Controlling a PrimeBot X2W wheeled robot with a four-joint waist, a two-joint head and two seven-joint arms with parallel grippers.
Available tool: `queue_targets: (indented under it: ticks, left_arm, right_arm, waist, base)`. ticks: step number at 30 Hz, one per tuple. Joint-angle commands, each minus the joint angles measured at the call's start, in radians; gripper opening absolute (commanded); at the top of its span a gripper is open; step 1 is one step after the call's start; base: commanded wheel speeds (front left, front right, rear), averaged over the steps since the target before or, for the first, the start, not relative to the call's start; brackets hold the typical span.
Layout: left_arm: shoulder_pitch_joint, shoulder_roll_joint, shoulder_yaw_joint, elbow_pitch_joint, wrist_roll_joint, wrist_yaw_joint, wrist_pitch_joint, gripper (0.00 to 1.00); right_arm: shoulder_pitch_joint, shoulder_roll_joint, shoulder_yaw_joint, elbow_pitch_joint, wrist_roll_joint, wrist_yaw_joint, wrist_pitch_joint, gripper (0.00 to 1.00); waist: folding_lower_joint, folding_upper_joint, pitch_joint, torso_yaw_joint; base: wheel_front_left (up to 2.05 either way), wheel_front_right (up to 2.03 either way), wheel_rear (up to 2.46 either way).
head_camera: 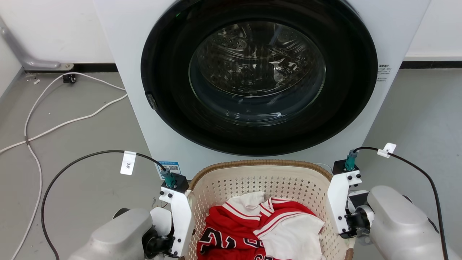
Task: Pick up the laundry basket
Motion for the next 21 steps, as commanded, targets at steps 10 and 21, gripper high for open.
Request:
queue_targets:
  ticks: [10, 21]
  left_arm:
    - [0.01, 0.011, -0.004, -0.003, 0.013, -0.014, 0.013, 0.0]
    - [0.01, 0.014, -0.004, -0.007, 0.017, -0.014, 0.023, 0.0]
  right_arm:
    - [-0.026, -0.018, 0.032, 0.014, 0.019, 0.003, -0.007, 0.0]
    - [-0.037, -0.021, 0.056, 0.026, 0.04, 0.003, -0.012, 0.0]
  waist:
    - [0.0, 0.0, -0.002, 0.001]
    - [0.0, 0.0, -0.004, 0.003]
  base:
    - [0.0, 0.0, 0.0]
    - [0.0, 0.0, 0.0]
